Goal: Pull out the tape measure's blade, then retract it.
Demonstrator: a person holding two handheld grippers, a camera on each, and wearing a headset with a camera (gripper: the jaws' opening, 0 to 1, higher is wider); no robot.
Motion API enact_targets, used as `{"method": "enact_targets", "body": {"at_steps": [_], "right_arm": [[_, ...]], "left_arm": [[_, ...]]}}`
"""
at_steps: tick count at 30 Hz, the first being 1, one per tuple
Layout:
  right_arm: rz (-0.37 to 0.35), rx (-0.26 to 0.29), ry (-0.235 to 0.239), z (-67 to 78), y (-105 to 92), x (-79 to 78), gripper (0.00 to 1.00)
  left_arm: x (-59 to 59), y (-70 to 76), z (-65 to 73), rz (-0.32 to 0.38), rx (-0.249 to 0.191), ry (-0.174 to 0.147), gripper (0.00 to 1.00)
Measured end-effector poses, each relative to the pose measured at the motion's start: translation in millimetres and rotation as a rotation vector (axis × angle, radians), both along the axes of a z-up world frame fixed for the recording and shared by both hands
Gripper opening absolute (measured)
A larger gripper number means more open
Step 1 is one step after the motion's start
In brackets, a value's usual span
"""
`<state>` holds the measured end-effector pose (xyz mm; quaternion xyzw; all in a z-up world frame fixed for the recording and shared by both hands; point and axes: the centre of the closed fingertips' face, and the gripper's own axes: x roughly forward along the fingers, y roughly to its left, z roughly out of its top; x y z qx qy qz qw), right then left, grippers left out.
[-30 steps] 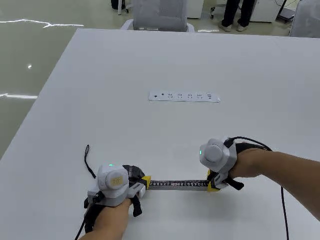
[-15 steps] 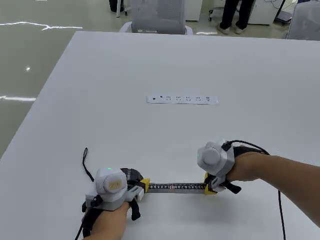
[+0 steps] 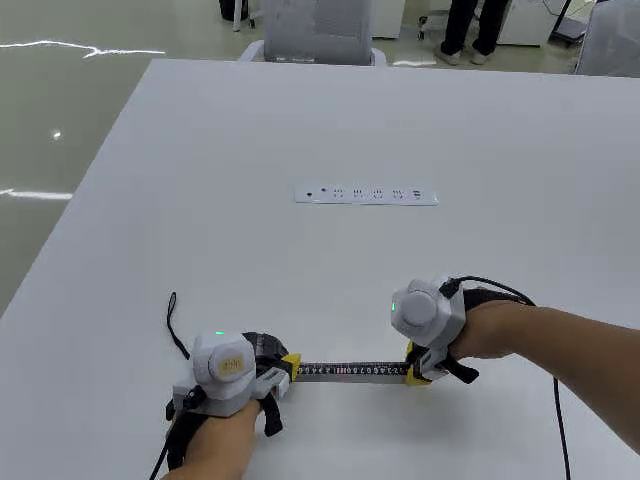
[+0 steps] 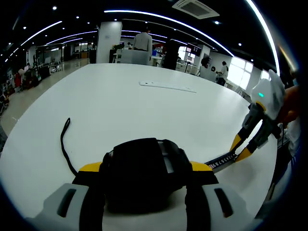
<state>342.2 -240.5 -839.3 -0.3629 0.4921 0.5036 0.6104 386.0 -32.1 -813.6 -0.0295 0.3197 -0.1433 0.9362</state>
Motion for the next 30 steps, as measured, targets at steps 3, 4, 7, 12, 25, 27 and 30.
{"method": "enact_targets", "body": {"at_steps": [3, 4, 7, 12, 25, 27, 30], "right_arm": [[0.001, 0.001, 0.0, -0.1, 2.0, 0.3, 0.14], [0.002, 0.001, 0.0, -0.2, 2.4, 0.5, 0.14], [0.004, 0.0, -0.001, -0.4, 3.9, 0.7, 0.14], [0.002, 0.001, -0.001, -1.1, 5.3, 0.8, 0.14], [0.002, -0.003, 0.0, -1.0, 9.9, 0.9, 0.14], [-0.002, -0.003, 0.0, -1.0, 10.5, 1.0, 0.14], [-0.006, -0.001, 0.001, -1.0, 11.5, 1.2, 0.14]], "left_arm": [[-0.3, 0.2, 0.1, 0.002, -0.001, 0.002, 0.65], [-0.3, 0.2, 0.1, 0.001, -0.001, 0.002, 0.65], [-0.1, 0.4, -0.1, 0.002, -0.001, 0.002, 0.65], [-0.2, 0.3, -0.4, 0.001, -0.002, 0.004, 0.65], [-0.7, -0.2, 0.1, 0.002, -0.003, 0.004, 0.65], [-0.8, -0.2, 0.1, 0.002, -0.004, 0.004, 0.65], [-0.9, -0.2, 0.2, 0.003, -0.005, 0.003, 0.65]]}}
